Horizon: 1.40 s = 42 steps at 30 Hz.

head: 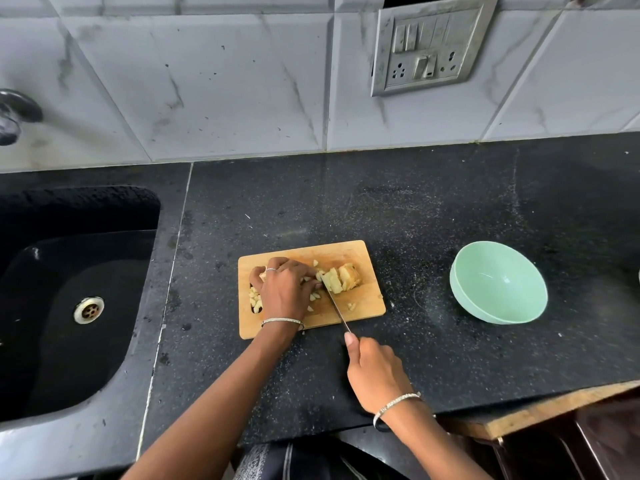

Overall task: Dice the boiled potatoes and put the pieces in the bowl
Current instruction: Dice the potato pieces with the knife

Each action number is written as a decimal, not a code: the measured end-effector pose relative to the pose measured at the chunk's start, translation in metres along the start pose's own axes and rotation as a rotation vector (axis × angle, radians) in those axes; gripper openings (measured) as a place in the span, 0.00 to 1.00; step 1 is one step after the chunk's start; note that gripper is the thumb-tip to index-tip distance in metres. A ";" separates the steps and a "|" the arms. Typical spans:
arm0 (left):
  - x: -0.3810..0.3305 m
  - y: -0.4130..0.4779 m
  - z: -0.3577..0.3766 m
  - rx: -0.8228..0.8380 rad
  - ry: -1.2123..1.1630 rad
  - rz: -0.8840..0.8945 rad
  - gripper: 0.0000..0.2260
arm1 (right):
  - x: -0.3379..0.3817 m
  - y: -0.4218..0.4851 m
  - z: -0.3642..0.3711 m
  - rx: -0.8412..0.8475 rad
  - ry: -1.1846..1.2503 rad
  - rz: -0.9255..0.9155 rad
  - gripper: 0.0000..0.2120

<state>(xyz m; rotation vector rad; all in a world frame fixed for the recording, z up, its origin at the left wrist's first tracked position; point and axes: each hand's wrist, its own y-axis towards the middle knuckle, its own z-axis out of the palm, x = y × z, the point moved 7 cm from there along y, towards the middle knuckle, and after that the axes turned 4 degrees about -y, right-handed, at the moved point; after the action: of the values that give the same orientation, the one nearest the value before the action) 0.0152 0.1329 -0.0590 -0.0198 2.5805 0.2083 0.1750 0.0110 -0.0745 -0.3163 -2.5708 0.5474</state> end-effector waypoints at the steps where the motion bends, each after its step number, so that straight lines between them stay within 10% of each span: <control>1: 0.000 0.000 -0.001 0.000 0.010 -0.007 0.05 | -0.003 -0.001 -0.002 0.005 -0.001 -0.003 0.26; 42: -0.016 -0.008 -0.014 -0.014 -0.081 0.144 0.12 | 0.001 0.011 -0.025 -0.132 0.128 -0.104 0.23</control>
<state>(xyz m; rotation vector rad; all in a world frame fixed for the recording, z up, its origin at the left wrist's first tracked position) 0.0215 0.1220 -0.0402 0.1667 2.5011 0.2745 0.1886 0.0295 -0.0591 -0.2519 -2.4870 0.3106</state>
